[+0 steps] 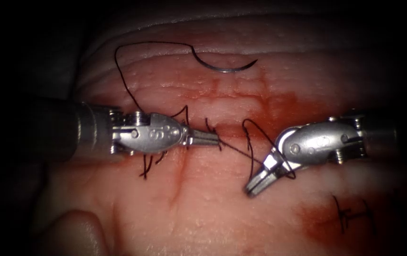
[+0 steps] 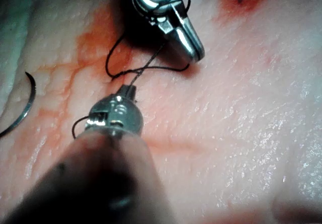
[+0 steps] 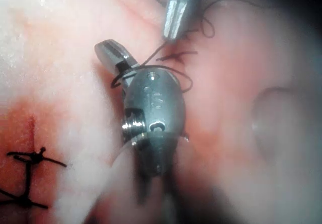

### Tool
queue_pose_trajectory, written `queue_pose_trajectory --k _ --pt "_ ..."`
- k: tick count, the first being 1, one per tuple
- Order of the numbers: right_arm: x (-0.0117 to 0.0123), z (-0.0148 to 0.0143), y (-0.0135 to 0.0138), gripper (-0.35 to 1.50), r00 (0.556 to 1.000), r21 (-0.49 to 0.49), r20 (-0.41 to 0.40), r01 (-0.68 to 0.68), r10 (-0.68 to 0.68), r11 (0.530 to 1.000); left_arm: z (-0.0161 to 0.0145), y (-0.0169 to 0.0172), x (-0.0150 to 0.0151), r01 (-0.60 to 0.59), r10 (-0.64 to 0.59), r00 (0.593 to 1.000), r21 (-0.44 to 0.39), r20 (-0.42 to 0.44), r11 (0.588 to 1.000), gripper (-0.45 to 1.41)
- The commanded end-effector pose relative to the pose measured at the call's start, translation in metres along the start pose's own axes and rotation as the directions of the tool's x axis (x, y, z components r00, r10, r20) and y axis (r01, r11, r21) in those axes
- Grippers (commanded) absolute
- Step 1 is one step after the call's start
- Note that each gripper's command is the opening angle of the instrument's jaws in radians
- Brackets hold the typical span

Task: Wound Closure
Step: Grab the suture tail, then pull the left tool down and the right tool up to secure the suture.

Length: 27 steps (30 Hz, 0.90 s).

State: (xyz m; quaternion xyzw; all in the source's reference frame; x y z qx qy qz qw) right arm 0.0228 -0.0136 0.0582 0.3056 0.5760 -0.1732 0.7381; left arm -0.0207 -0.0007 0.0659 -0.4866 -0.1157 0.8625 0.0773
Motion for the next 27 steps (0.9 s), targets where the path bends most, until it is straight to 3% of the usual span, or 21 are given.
queue_pose_trajectory --k 1,9,18,27 --pt "-0.0002 0.0004 0.0007 -0.35 1.0 0.0 -0.001 -0.003 0.003 1.0 0.0007 0.0 -0.0002 -0.002 0.002 1.0 0.0 0.0 1.0 -0.45" --pt "-0.0002 -0.0019 0.0028 -0.35 0.987 -0.102 -0.154 -0.063 0.047 0.993 0.0 0.0035 0.0 -0.017 0.017 1.0 -0.012 0.016 1.0 -0.45" --pt "-0.0022 -0.0043 0.0053 -0.35 0.986 -0.192 -0.146 -0.102 0.075 0.976 -0.002 0.01 0.0011 -0.049 0.053 0.997 -0.061 0.053 0.997 -0.45" --pt "-0.0044 -0.0061 0.0073 -0.35 0.987 -0.223 -0.13 -0.121 0.093 0.967 -0.0038 0.0134 0.0033 -0.055 0.063 0.995 -0.098 0.078 0.994 -0.45"
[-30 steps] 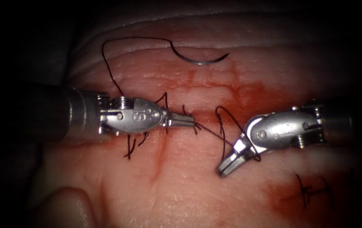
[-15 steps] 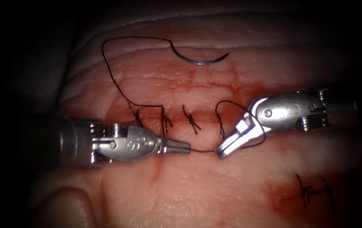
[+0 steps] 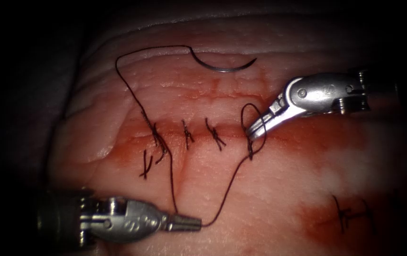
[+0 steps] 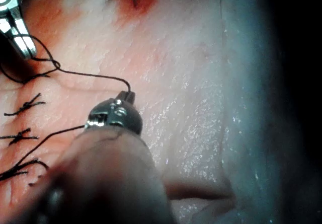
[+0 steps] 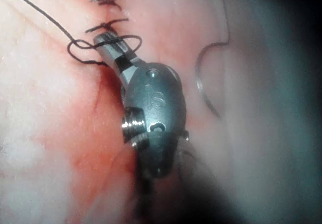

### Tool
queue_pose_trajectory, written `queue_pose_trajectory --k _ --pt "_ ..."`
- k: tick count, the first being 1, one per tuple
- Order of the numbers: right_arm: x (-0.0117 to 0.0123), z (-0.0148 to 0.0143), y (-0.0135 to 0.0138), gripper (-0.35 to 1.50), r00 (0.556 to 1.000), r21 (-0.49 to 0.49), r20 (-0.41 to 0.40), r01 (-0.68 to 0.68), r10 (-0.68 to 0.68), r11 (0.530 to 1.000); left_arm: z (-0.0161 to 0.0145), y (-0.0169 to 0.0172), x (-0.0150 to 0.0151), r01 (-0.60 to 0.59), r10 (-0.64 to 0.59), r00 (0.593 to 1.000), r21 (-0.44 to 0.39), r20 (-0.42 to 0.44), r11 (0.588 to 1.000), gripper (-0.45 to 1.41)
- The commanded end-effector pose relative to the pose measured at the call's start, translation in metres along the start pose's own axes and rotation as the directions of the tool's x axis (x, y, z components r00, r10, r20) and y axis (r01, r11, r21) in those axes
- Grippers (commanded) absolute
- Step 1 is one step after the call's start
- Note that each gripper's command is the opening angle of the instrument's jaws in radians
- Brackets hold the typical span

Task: Wound Closure
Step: Pull the left tool down and the right tool up to secure the suture.

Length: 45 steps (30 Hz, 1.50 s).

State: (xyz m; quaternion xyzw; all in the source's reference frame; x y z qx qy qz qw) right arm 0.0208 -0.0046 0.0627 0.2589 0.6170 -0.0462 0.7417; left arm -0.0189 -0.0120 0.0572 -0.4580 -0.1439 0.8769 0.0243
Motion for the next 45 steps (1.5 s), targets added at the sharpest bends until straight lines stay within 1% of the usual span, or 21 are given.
queue_pose_trajectory --k 1,3,4,5,8,11,14,18,21,24,29,30,32,36,38,41,45 --pt "-0.0004 0.0006 0.0005 -0.35 1.0 0.0 -0.001 0.001 -0.001 1.0 0.0008 0.0001 -0.0001 0.0 0.0 1.0 -0.003 0.001 1.0 -0.45" --pt "-0.0005 0.0005 0.0007 -0.35 1.0 -0.004 0.001 0.0 0.0 1.0 0.0006 0.0008 0.0005 -0.001 0.002 1.0 -0.012 0.009 1.0 -0.45" --pt "-0.0006 0.0004 0.0008 -0.35 1.0 -0.011 0.005 -0.001 0.001 1.0 0.0002 0.0019 0.0015 -0.003 0.004 1.0 -0.032 0.02 0.999 -0.45" --pt "-0.0006 0.0004 0.0008 -0.35 1.0 -0.011 0.005 -0.001 0.001 1.0 0.0002 0.0019 0.0015 -0.003 0.004 1.0 -0.032 0.02 0.999 -0.45" --pt "-0.0008 0.0001 0.0011 -0.35 1.0 -0.021 0.014 -0.003 0.003 1.0 -0.0007 0.0041 0.0032 -0.029 0.032 0.999 -0.099 0.028 0.995 -0.45" --pt "-0.001 -0.0001 0.0013 -0.35 1.0 -0.035 0.025 -0.005 0.006 0.999 -0.0013 0.0059 0.0038 -0.042 0.051 0.997 -0.152 0.058 0.988 -0.45" --pt "-0.0012 -0.0004 0.0018 -0.35 0.999 -0.054 0.035 -0.008 0.01 0.999 -0.0016 0.0075 0.004 -0.061 0.078 0.993 -0.186 0.084 0.981 -0.45" --pt "-0.0016 -0.0007 0.0026 -0.35 0.998 -0.081 0.049 -0.022 0.026 0.996 -0.0014 0.0094 0.0041 -0.075 0.102 0.99 -0.254 0.094 0.964 -0.45" --pt "-0.0019 -0.0005 0.0029 -0.35 0.997 -0.103 0.06 -0.036 0.043 0.994 -0.0005 0.0108 0.0044 -0.099 0.135 0.987 -0.334 0.085 0.937 -0.45" --pt "-0.002 -0.0002 0.003 -0.35 0.996 -0.135 0.078 -0.025 0.036 0.99 0.0005 0.0122 0.0044 -0.14 0.182 0.981 -0.41 0.067 0.901 -0.45" --pt "-0.0021 -0.0003 0.0032 -0.35 0.995 -0.161 0.093 -0.017 0.032 0.987 0.0014 0.0141 0.0044 -0.189 0.24 0.97 -0.506 0.038 0.842 -0.45" --pt "-0.0022 -0.0005 0.0035 -0.35 0.993 -0.188 0.109 -0.013 0.034 0.982 0.002 0.0146 0.0045 -0.213 0.261 0.965 -0.519 0.02 0.827 -0.45" --pt "-0.0022 -0.0006 0.0037 -0.35 0.992 -0.201 0.115 -0.018 0.042 0.979 0.0023 0.0149 0.0045 -0.222 0.269 0.963 -0.526 0.014 0.821 -0.45" --pt "-0.0027 -0.0012 0.0049 -0.35 0.986 -0.298 0.155 -0.012 0.061 0.955 0.0029 0.0155 0.0046 -0.233 0.279 0.96 -0.548 0.0 0.803 -0.45" --pt "-0.0028 -0.0014 0.0051 -0.35 0.985 -0.313 0.158 -0.013 0.065 0.95 0.0029 0.0155 0.0047 -0.228 0.274 0.962 -0.552 0.001 0.802 -0.45" --pt "-0.0034 -0.0018 0.006 -0.35 0.976 -0.377 0.187 -0.033 0.111 0.926 0.0031 0.0152 0.0051 -0.229 0.275 0.961 -0.553 0.0 0.801 -0.45" --pt "-0.004 -0.0016 0.0059 -0.35 0.973 -0.392 0.194 -0.041 0.127 0.919 0.0034 0.0154 0.005 -0.231 0.278 0.961 -0.556 -0.001 0.798 -0.45"
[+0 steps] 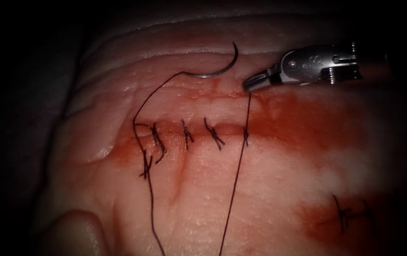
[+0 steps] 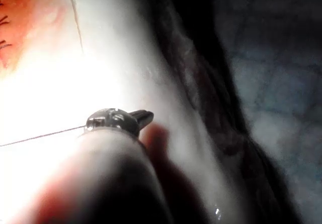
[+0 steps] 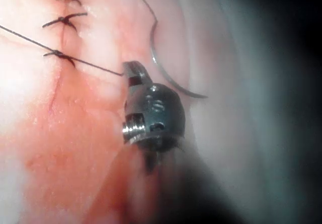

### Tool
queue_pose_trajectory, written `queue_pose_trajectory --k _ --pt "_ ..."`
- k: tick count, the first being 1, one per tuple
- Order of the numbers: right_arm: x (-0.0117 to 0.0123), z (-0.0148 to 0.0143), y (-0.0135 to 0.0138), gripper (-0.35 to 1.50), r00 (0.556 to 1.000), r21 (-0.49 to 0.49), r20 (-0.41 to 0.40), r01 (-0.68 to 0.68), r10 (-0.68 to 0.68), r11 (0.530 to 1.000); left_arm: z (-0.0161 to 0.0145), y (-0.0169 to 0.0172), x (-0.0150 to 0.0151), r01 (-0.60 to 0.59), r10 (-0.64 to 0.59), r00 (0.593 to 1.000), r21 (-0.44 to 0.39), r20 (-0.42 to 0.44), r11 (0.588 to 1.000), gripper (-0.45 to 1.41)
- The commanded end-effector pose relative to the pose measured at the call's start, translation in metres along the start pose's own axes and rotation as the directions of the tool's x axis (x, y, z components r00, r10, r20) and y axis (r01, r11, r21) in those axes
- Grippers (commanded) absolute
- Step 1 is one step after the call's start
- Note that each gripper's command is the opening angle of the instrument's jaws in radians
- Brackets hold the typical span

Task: Wound Closure
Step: Pull the left tool down and the right tool up to secure the suture, then loop the suture a single time around the right gripper, counter-clockwise.

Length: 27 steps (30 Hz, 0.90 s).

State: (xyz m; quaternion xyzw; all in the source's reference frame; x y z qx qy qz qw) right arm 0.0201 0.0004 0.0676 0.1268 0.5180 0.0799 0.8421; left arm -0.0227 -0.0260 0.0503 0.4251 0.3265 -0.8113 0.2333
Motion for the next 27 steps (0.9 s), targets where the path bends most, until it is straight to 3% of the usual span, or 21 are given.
queue_pose_trajectory --k 1,7,9,10,11,12,13,14,15,18,19,24,26,27 --pt "-0.0004 0.001 -0.0001 -0.35 1.0 -0.003 0.007 -0.003 0.003 1.0 0.001 0.0 -0.0001 0.001 -0.001 1.0 -0.003 -0.001 1.0 -0.45" --pt "-0.0004 0.001 -0.0005 -0.35 1.0 0.004 0.021 -0.005 0.005 1.0 0.0014 0.0 -0.0001 -0.004 0.004 1.0 -0.007 0.0 1.0 -0.45" --pt "0.0 0.0007 -0.0011 -0.35 0.998 -0.046 -0.06 -0.026 0.023 0.999 0.0005 -0.0006 0.0003 -0.006 0.006 1.0 0.013 -0.004 1.0 -0.45" --pt "0.0001 0.0005 -0.0013 -0.21 0.994 -0.067 -0.095 -0.061 0.055 0.996 -0.0001 -0.001 0.0005 -0.008 0.008 1.0 0.036 -0.009 0.999 -0.45" --pt "0.0005 -0.0001 -0.0016 0.39 0.985 -0.1 -0.149 -0.101 0.086 0.99 -0.0016 -0.0017 0.0008 -0.007 0.008 1.0 0.072 -0.015 0.997 -0.45" --pt "0.0005 -0.0001 -0.0016 0.39 0.985 -0.1 -0.149 -0.101 0.086 0.99 -0.0016 -0.0017 0.0008 -0.007 0.008 1.0 0.072 -0.015 0.997 -0.45" --pt "0.0008 -0.0005 -0.0018 0.59 0.98 -0.117 -0.174 -0.115 0.093 0.987 -0.0025 -0.0022 0.001 -0.004 0.006 1.0 0.097 -0.024 0.995 -0.45" --pt "0.0013 -0.0014 -0.0022 0.84 0.975 -0.131 -0.194 -0.132 0.105 0.982 -0.005 -0.0035 0.0015 0.013 -0.006 0.999 0.169 -0.044 0.985 -0.45" --pt "0.0015 -0.0017 -0.0023 0.96 0.973 -0.137 -0.202 -0.14 0.11 0.981 -0.0061 -0.0041 0.0017 0.024 -0.014 0.998 0.202 -0.053 0.979 -0.45" --pt "0.0024 -0.0034 -0.0038 1.16 0.959 -0.181 -0.252 -0.178 0.129 0.967 -0.0133 -0.0085 0.0022 0.05 -0.008 0.995 0.412 -0.102 0.91 -0.45" --pt "0.0024 -0.0034 -0.0038 1.16 0.959 -0.181 -0.252 -0.178 0.129 0.967 -0.0133 -0.0085 0.0022 0.05 -0.008 0.995 0.412 -0.102 0.91 -0.45" --pt "0.0031 -0.0039 -0.006 1.15 0.955 -0.209 -0.262 -0.197 0.139 0.958 -0.0187 -0.0123 0.0017 0.082 -0.006 0.99 0.543 -0.141 0.835 -0.45" --pt "0.0037 -0.0039 -0.0074 0.62 0.955 -0.218 -0.267 -0.188 0.127 0.958 -0.021 -0.0141 0.0012 0.111 -0.016 0.986 0.579 -0.167 0.808 -0.45" --pt "0.0039 -0.0038 -0.0079 0.17 0.955 -0.223 -0.27 -0.184 0.12 0.957 -0.0216 -0.0147 0.001 0.123 -0.02 0.983 0.58 -0.181 0.805 -0.45"
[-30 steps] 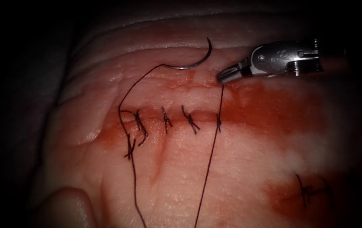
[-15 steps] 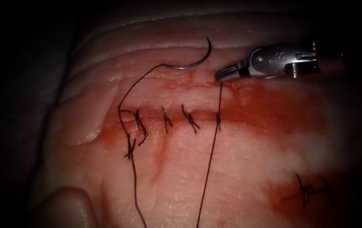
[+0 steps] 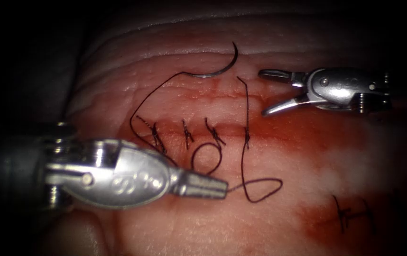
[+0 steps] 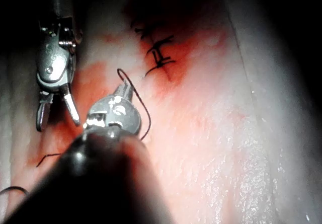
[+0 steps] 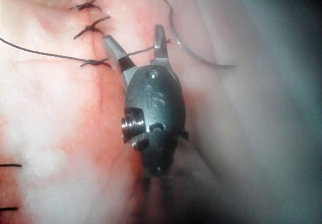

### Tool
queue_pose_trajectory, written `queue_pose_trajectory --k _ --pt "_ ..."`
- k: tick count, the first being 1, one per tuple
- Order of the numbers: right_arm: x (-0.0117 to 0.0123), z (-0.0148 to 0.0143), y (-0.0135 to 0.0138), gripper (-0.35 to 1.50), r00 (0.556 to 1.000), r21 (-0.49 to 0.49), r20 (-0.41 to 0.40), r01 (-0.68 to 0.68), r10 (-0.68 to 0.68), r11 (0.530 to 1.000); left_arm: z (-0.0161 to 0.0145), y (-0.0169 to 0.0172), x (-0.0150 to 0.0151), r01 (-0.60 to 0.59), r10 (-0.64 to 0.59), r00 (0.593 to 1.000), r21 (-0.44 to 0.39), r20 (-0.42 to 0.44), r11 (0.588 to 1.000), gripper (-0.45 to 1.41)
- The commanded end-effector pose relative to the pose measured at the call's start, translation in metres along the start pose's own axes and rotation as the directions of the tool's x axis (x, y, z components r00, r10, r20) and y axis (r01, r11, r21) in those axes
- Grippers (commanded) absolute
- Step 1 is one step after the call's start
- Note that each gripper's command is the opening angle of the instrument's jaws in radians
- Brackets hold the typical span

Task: Wound Closure
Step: Loop the suture a single time around the right gripper, counter-clockwise.

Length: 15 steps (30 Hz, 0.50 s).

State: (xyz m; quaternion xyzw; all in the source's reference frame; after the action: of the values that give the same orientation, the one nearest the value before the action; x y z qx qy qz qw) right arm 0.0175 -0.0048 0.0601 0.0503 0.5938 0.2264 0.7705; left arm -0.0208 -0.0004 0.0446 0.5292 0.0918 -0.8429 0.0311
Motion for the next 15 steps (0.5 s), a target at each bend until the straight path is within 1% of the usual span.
queue_pose_trajectory --k 1,2,3,6,7,8,9,10,13,15 --pt "-0.0001 0.0009 -0.0015 -0.27 1.0 -0.001 -0.01 0.003 -0.003 1.0 0.0007 -0.0006 -0.0004 0.004 -0.004 1.0 0.004 -0.004 1.0 -0.45" --pt "0.0003 0.0011 -0.0023 -0.35 1.0 -0.009 -0.017 0.001 -0.001 1.0 0.0008 -0.0016 -0.0007 0.011 -0.01 1.0 0.007 -0.007 1.0 -0.45" --pt "0.0005 0.0013 -0.0028 -0.35 1.0 -0.019 -0.027 -0.001 0.001 1.0 0.0009 -0.002 -0.0009 0.015 -0.014 1.0 0.011 -0.012 1.0 -0.45" --pt "0.0007 0.002 -0.004 -0.35 0.999 -0.006 -0.049 0.001 -0.001 1.0 0.0012 -0.0035 -0.0017 0.026 -0.025 0.999 0.022 -0.021 0.999 -0.45" --pt "0.0008 0.0025 -0.0048 -0.35 0.998 0.017 -0.059 0.007 -0.006 1.0 0.0013 -0.0045 -0.0024 0.034 -0.033 0.999 0.035 -0.028 0.999 -0.45" --pt "0.0008 0.0025 -0.0048 -0.35 0.998 0.017 -0.059 0.007 -0.006 1.0 0.0013 -0.0045 -0.0024 0.034 -0.033 0.999 0.035 -0.028 0.999 -0.45" --pt "0.001 0.0027 -0.0054 -0.35 0.998 0.035 -0.068 0.011 -0.008 0.999 0.0015 -0.0056 -0.0031 0.041 -0.04 0.999 0.046 -0.036 0.998 -0.45" --pt "0.001 0.0027 -0.0054 -0.35 0.998 0.035 -0.068 0.011 -0.008 0.999 0.0015 -0.0056 -0.0031 0.041 -0.04 0.999 0.046 -0.036 0.998 -0.45" --pt "0.0013 0.0025 -0.0062 -0.35 0.995 0.073 -0.093 0.027 -0.02 0.997 0.0015 -0.0083 -0.0059 0.062 -0.057 0.997 0.093 -0.06 0.994 -0.45" --pt "0.0013 0.0024 -0.0063 -0.35 0.995 0.082 -0.102 0.028 -0.02 0.996 0.0015 -0.0087 -0.0064 0.065 -0.059 0.996 0.1 -0.061 0.993 -0.45"
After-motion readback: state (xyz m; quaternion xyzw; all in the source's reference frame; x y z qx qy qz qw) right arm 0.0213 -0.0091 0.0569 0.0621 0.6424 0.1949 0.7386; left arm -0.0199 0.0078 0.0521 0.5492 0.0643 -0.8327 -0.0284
